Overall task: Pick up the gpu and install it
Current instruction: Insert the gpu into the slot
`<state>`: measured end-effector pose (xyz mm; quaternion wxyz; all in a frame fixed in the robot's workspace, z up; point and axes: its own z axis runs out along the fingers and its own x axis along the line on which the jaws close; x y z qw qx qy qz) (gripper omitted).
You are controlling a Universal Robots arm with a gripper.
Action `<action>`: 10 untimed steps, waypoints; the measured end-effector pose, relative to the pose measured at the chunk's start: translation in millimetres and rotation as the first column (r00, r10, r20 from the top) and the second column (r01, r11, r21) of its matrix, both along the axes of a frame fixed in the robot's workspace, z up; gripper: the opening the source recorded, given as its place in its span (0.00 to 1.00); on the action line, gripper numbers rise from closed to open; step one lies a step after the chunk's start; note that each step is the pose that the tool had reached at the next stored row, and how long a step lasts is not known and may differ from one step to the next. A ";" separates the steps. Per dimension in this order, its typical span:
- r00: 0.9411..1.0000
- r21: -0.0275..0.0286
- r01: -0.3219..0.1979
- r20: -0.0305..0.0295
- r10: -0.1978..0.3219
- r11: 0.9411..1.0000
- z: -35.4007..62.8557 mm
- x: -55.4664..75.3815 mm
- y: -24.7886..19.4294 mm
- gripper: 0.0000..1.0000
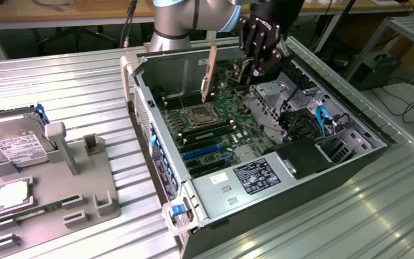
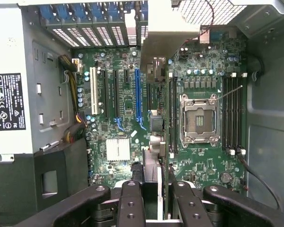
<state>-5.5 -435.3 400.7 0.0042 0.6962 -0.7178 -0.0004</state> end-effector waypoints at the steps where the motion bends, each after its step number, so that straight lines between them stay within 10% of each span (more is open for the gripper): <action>1: 1.000 0.000 0.000 0.000 0.000 1.000 -1.2 0.0 0.0 0.28; 10: 1.000 0.000 0.000 0.000 0.000 1.000 -3.2 0.0 0.0 0.28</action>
